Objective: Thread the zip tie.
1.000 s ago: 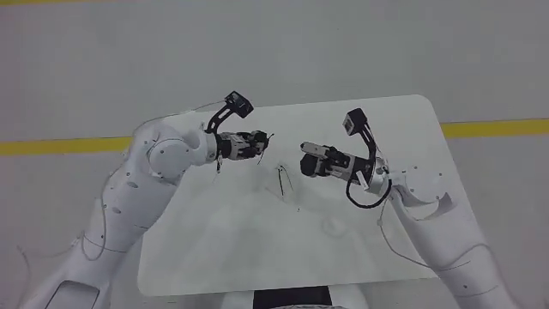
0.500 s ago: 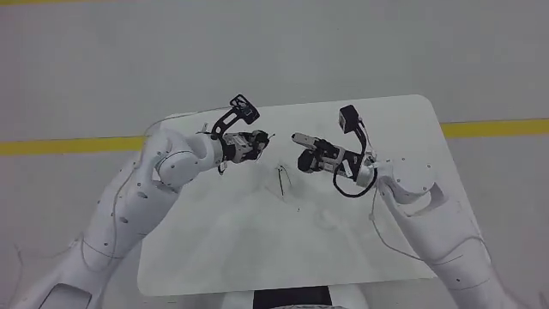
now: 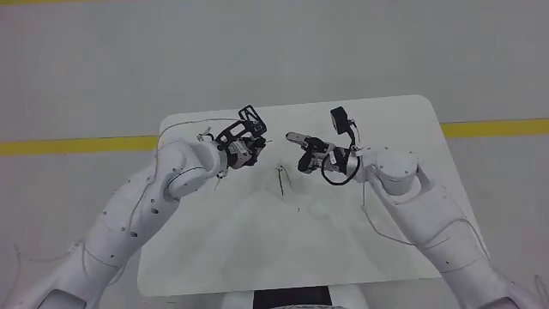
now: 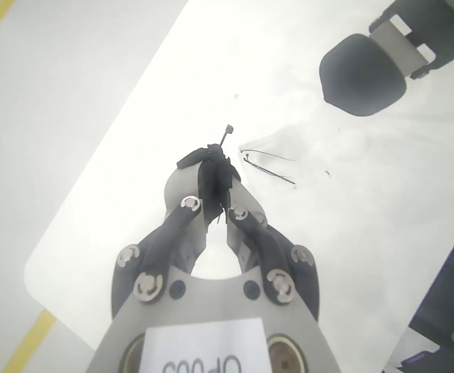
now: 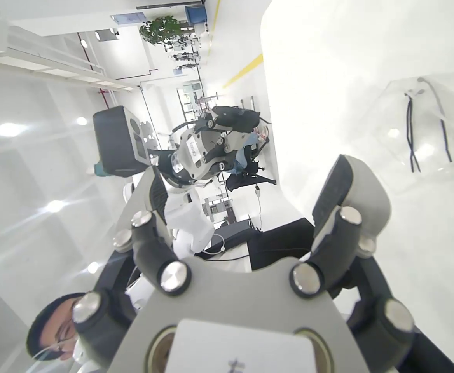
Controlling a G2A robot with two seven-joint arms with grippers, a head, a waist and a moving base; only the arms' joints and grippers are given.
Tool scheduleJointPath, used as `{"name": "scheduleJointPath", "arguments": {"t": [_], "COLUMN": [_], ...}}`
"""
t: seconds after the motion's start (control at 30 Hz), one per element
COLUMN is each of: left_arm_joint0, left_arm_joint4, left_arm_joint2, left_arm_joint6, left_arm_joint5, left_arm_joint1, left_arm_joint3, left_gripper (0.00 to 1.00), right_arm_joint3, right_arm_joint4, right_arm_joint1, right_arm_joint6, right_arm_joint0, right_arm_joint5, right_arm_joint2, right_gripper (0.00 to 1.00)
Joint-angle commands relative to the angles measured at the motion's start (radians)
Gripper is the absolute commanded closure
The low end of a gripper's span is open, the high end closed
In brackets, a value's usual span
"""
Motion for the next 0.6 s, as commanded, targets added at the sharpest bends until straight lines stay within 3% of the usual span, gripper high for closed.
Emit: {"name": "scheduleJointPath", "arguments": {"t": [0.0,0.13,0.4,0.57], "left_arm_joint0": [0.001,0.002,0.006,0.013], "left_arm_joint4": [0.027,0.042,0.059,0.111], "left_arm_joint2": [0.012,0.029,0.033,0.044], "left_arm_joint6": [0.02,0.055,0.062,0.066], "left_arm_joint5": [0.0,0.0,0.0,0.0], "left_arm_joint1": [0.008,0.025,0.027,0.032], "left_arm_joint3": [-0.01,-0.02,-0.017,-0.034], "left_gripper": [1.0,1.0,1.0,1.0], "right_arm_joint3": [0.043,0.07,0.075,0.175], "right_arm_joint4": [0.026,0.074,0.084,0.23], "right_arm_joint1": [0.002,0.004,0.002,-0.01], "right_arm_joint6": [0.0,-0.013,-0.013,0.002], "right_arm_joint0": [0.024,0.047,0.04,0.078], "right_arm_joint5": [0.0,0.0,0.0,0.0], "right_arm_joint2": [-0.024,-0.044,-0.058,-0.105], "right_gripper": [0.0,0.0,0.0,0.0]}}
